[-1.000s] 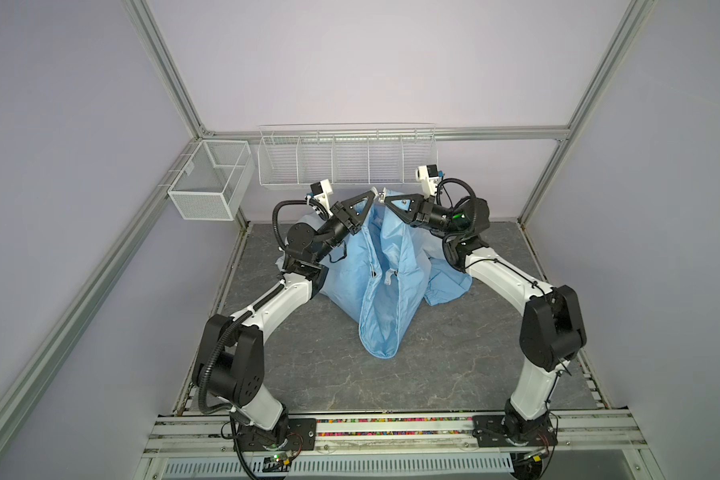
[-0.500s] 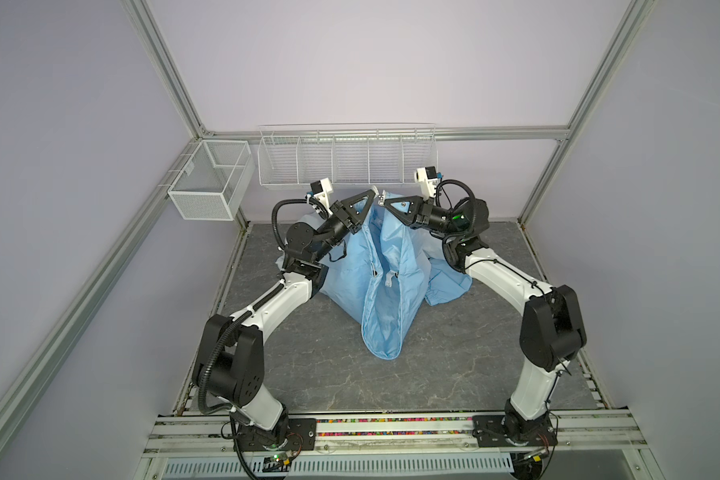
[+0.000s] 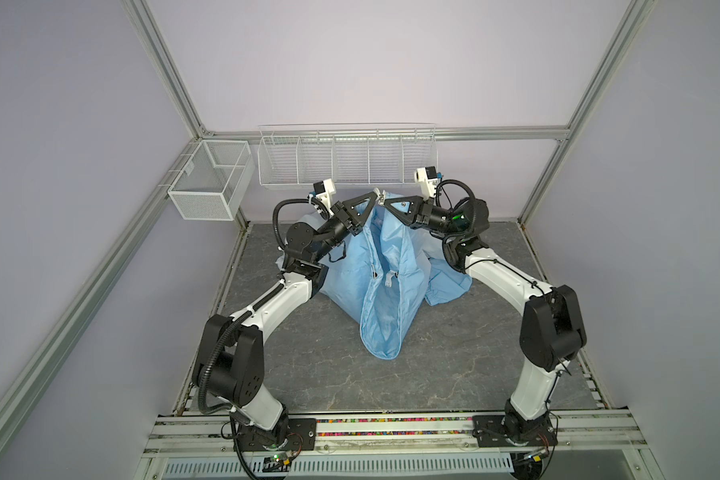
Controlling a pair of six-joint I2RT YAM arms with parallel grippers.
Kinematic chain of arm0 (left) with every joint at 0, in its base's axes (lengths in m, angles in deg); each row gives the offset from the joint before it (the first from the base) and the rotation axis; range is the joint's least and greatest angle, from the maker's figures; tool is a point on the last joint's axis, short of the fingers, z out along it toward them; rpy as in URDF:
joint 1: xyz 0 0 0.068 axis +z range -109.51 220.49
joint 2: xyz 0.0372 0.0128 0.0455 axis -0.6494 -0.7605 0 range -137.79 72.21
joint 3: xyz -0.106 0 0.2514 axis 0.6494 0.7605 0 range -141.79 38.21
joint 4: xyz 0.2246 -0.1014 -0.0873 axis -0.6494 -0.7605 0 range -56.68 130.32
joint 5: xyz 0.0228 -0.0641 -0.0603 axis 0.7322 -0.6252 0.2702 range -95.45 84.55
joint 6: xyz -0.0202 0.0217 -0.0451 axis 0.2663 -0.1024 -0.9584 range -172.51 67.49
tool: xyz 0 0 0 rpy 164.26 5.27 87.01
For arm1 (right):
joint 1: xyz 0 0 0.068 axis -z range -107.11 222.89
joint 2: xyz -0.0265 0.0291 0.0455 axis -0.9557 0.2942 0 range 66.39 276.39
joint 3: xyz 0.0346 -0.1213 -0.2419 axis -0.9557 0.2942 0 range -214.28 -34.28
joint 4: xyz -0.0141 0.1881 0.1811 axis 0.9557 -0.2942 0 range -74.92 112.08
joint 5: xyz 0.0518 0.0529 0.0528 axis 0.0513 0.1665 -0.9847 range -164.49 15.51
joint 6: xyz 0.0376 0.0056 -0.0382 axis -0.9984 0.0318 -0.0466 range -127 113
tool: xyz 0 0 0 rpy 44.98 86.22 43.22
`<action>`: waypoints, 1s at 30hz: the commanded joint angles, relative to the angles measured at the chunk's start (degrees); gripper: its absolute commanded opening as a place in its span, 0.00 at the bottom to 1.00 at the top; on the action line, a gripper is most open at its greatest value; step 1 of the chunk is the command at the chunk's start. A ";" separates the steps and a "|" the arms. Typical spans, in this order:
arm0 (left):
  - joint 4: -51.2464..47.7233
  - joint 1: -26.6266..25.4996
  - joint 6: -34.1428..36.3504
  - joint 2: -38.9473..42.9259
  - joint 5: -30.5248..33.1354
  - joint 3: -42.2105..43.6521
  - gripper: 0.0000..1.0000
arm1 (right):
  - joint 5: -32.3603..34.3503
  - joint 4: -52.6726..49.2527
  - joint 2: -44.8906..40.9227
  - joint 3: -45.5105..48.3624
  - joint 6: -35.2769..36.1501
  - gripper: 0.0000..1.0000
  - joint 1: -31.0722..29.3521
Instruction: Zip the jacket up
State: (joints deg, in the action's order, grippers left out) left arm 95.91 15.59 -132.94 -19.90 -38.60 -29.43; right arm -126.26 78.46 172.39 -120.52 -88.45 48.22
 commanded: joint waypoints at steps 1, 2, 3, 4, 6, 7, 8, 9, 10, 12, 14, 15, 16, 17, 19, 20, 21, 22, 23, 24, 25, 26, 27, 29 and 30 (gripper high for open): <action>2.13 -0.19 -0.87 2.20 -2.57 -0.49 0.00 | -0.04 1.87 -2.79 -0.22 0.06 0.07 0.56; 1.71 -0.23 -0.82 2.29 -3.00 -0.40 0.00 | 0.01 1.85 -2.89 -0.22 0.06 0.07 0.60; 1.31 -0.23 -0.79 2.46 -3.35 -0.23 0.00 | -0.04 1.66 -2.98 -0.18 0.06 0.07 0.69; 0.96 -0.18 -0.78 2.67 -3.56 -0.09 0.00 | -0.23 1.34 -3.07 -0.21 0.14 0.07 0.78; 0.00 -0.23 -0.79 3.07 -4.23 0.30 0.00 | -0.61 0.90 -3.38 -0.20 0.32 0.07 0.98; -0.56 -0.23 -0.79 3.25 -4.67 0.31 0.00 | -0.92 0.47 -3.51 -0.22 0.52 0.07 1.11; -1.34 -0.23 -0.79 3.42 -5.18 0.23 0.00 | -1.37 -0.05 -3.68 -0.16 0.75 0.07 1.28; -2.33 -0.23 -0.70 3.54 -5.77 0.06 0.00 | -1.82 -0.66 -3.84 -0.23 1.01 0.07 1.49; -3.32 -0.17 -0.62 3.69 -6.48 -0.19 0.00 | -2.16 -1.21 -3.94 -0.21 1.21 0.07 1.55; -5.39 -0.23 -0.36 3.94 -8.35 -0.88 0.00 | -2.84 -2.01 -4.12 -0.41 1.30 0.07 1.99; -8.12 -0.05 -0.10 4.08 -10.15 -1.50 0.00 | -3.38 -2.50 -4.21 -0.60 1.11 0.07 2.51; -9.11 0.01 -0.09 4.14 -10.96 -1.70 0.00 | -3.60 -2.42 -4.22 -0.71 0.72 0.07 2.79; -9.54 -0.04 -0.09 4.25 -11.50 -1.71 0.00 | -3.67 -2.42 -4.22 -0.86 0.52 0.07 2.98; -10.29 -0.05 -0.01 4.31 -12.05 -1.71 0.00 | -3.69 -2.51 -4.26 -0.93 0.27 0.07 3.14; -12.17 -0.05 0.37 4.64 -13.10 -1.96 0.00 | -3.78 -2.93 -4.17 -1.33 -0.06 0.07 3.26; -12.91 -0.05 0.73 4.81 -13.40 -1.97 0.00 | -3.78 -3.03 -4.06 -1.51 -0.39 0.07 3.19; -13.45 -0.05 1.01 5.04 -13.60 -1.93 0.00 | -3.56 -2.96 -4.04 -1.57 -0.70 0.07 3.17; -13.74 -0.05 1.13 5.23 -13.61 -1.82 0.00 | -3.20 -2.94 -3.96 -1.55 -1.05 0.07 3.14; -14.08 0.02 1.31 5.38 -13.64 -1.80 0.00 | -2.66 -2.94 -4.01 -1.45 -1.16 0.07 3.09; -14.19 -0.03 1.32 5.50 -13.72 -1.80 0.00 | -2.06 -3.13 -4.12 -1.25 -1.00 0.07 3.00; -14.02 0.00 1.17 5.50 -13.70 -1.72 0.00 | -1.51 -3.88 -4.34 -1.11 -0.46 0.07 2.83; -13.31 -0.02 0.75 5.54 -13.70 -1.71 0.00 | -1.02 -5.75 -4.68 -0.88 0.96 0.07 2.78; -12.75 -0.05 0.31 5.54 -13.70 -1.71 0.00 | -0.47 -8.21 -5.19 -0.61 2.78 0.07 2.55; -11.59 -0.05 -0.55 5.37 -13.77 -1.79 0.00 | 0.56 -13.02 -6.04 -0.16 6.29 0.07 2.26; -11.17 -0.01 -0.93 5.38 -13.82 -1.80 0.00 | 1.23 -14.95 -6.43 0.23 7.79 0.07 2.21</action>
State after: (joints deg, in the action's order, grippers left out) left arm 81.79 15.92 -132.74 -16.49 -47.85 -29.45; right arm -130.65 68.14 169.44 -120.52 -85.50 50.17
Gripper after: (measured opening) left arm 0.048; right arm 0.075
